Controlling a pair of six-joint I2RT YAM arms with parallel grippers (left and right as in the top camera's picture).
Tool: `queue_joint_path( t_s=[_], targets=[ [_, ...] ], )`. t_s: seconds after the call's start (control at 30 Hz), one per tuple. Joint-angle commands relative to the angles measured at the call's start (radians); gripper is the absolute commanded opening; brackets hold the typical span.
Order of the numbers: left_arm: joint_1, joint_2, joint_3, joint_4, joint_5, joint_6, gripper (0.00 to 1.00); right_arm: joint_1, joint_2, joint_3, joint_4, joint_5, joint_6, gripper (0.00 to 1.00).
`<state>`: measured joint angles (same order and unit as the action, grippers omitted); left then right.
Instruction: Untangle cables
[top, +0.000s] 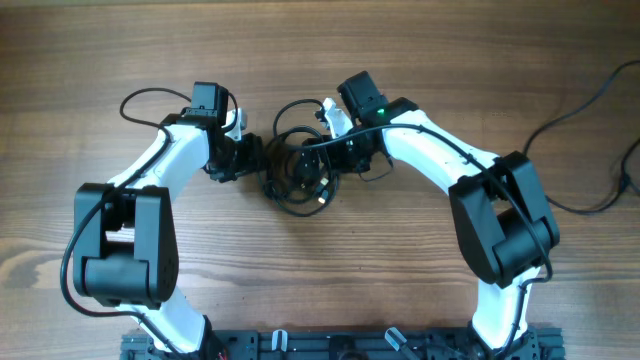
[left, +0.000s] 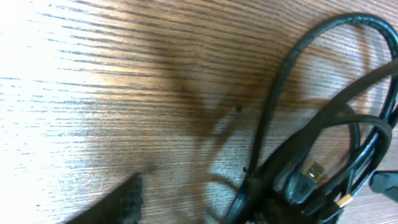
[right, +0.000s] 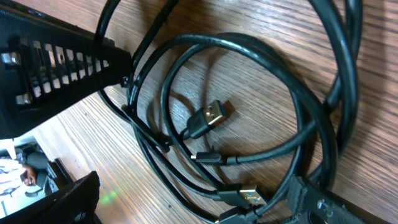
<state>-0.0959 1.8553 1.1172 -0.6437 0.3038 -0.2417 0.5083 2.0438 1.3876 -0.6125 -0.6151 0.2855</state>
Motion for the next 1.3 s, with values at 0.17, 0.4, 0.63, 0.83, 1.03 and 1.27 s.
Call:
queue_joint_path(
  t_s=[0.17, 0.4, 0.63, 0.83, 1.03, 1.27],
  targets=[
    [0.006, 0.000, -0.004, 0.004, 0.003, -0.028, 0.04, 0.084, -0.005, -0.007, 0.031, 0.019, 0.054, 1.00],
    [0.006, 0.000, -0.004, 0.001, 0.071, -0.028, 0.04, 0.062, -0.043, 0.014, 0.097, -0.141, 0.054, 0.84],
    [0.006, 0.000, -0.004, 0.001, 0.166, -0.028, 0.04, 0.085, -0.080, 0.011, 0.055, -0.208, 0.020, 0.79],
    [0.011, 0.000, -0.004, 0.001, 0.179, -0.028, 0.04, 0.130, -0.080, 0.011, -0.018, -0.051, -0.023, 0.77],
    [0.033, 0.000, -0.004, -0.005, 0.339, -0.028, 0.04, 0.135, -0.079, 0.011, -0.019, 0.001, -0.021, 0.72],
    [0.085, 0.000, -0.004, -0.027, 0.634, -0.029, 0.10, 0.187, -0.079, 0.011, -0.005, 0.002, -0.055, 0.71]
  ],
)
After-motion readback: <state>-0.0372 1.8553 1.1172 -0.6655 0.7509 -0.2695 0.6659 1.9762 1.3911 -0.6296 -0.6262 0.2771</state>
